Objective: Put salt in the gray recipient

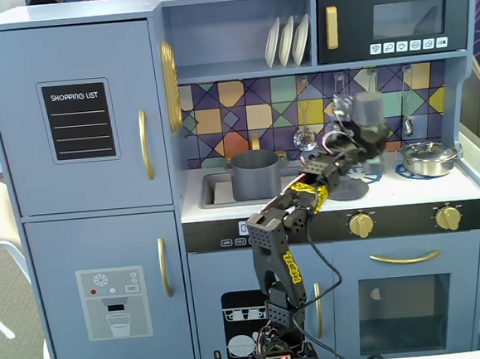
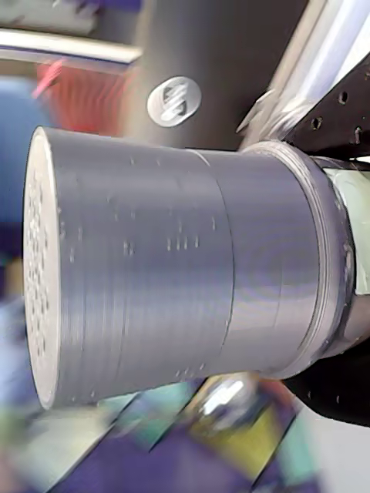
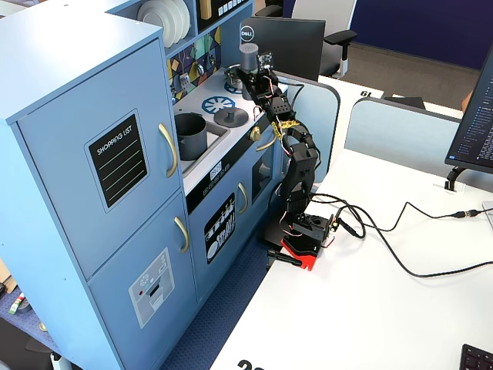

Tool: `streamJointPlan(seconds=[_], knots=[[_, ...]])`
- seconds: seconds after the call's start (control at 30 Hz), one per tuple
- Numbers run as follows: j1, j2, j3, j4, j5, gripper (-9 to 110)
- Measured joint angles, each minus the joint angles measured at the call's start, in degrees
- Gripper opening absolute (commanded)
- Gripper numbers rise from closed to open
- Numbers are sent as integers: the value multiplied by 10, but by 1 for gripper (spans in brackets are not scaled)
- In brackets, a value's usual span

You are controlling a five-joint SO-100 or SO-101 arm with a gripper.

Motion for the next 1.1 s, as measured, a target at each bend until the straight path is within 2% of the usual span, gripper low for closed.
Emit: streamJointPlan(seconds=[0.8,1.1], knots=[[23,-123,-6,-74,3,0],[35,-123,-6,-74,21,20]])
